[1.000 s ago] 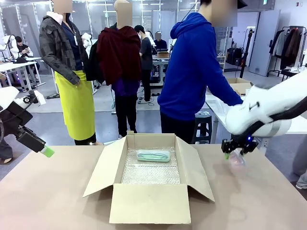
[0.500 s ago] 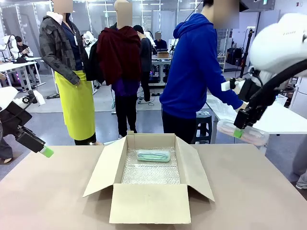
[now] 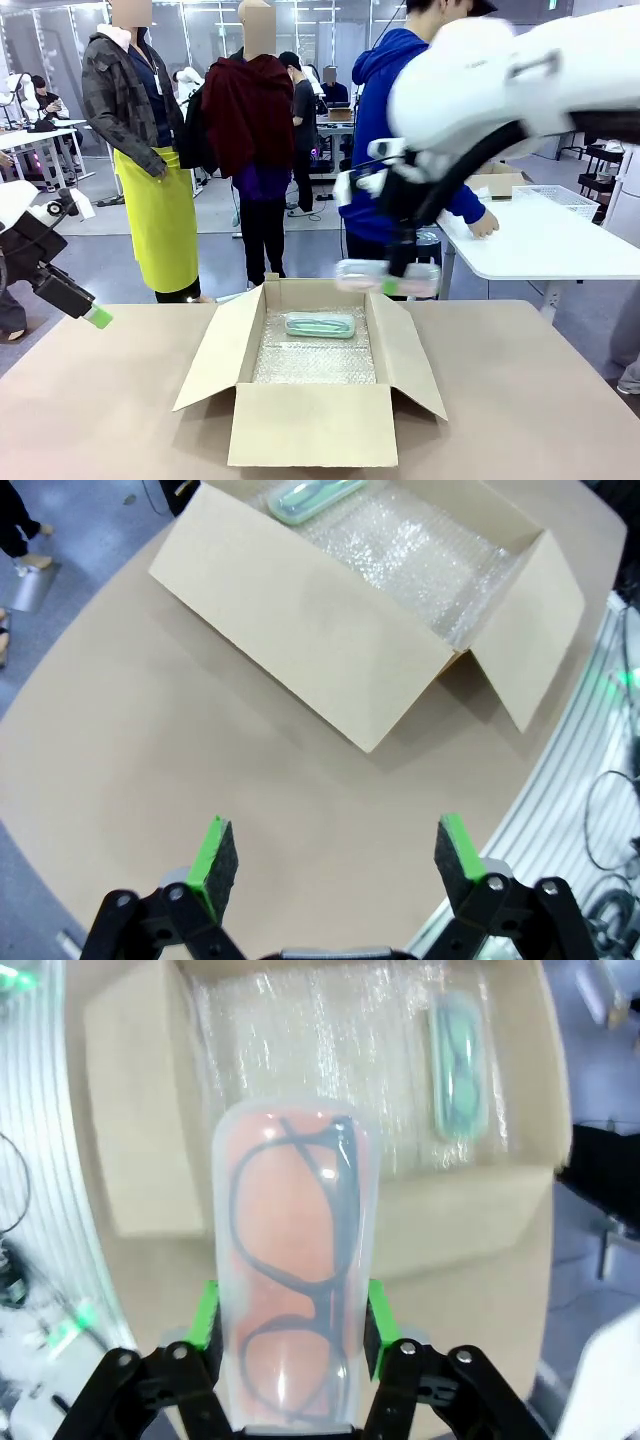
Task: Pack the glasses set securely to prepare it for shipping.
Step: Put the Glasses case from the right side of the table into the Package Box.
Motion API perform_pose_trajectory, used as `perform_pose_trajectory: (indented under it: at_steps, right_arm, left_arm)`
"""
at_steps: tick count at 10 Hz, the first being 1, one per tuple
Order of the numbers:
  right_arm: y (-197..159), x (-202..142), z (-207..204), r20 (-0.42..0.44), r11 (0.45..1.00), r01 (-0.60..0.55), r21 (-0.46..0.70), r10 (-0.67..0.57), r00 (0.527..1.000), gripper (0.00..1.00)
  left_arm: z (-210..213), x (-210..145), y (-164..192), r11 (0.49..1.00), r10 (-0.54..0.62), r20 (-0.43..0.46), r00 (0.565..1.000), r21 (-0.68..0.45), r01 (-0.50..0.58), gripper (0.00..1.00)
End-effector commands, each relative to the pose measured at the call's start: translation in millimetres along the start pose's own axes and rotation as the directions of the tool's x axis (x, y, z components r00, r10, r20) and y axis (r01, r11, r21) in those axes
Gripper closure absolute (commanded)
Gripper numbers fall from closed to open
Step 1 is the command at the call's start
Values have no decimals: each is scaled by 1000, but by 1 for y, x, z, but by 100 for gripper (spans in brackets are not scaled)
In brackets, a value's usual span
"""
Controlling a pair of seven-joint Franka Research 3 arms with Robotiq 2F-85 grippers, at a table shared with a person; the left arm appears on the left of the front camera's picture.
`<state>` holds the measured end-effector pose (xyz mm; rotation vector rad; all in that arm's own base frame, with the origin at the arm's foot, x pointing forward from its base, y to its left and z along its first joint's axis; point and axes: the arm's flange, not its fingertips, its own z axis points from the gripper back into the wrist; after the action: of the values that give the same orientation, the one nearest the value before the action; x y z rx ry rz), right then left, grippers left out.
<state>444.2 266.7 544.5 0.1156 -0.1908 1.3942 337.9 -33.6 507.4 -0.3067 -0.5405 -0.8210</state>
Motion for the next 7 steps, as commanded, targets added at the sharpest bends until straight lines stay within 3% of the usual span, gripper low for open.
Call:
perform_pose_trajectory:
  at_steps: [1, 3, 5, 6, 7]
  right_arm:
    - [-23, 47, -20, 25, 1000, -13, -13, 14, 1000, 55]
    - [-30, 85, -54, 73, 999, 36, -3, -36, 997, 55]
    - [-38, 84, -116, 25, 999, 32, 23, -33, 999, 55]
    - [-44, 81, -142, 66, 1000, -2, -20, 3, 998, 55]
    - [-44, 81, -163, 69, 1000, 8, 19, -10, 998, 55]
  left_arm:
    - [2, -1, 1, 1000, -7, 16, 1000, -17, 8, 0]
    - [2, -1, 1, 1000, -7, 16, 1000, -17, 8, 0]
    - [2, -1, 1, 1000, -7, 16, 1000, -17, 8, 0]
    - [2, -1, 1, 1000, -7, 16, 1000, -17, 8, 0]
    - [2, -1, 1, 1000, -7, 16, 1000, -17, 8, 0]
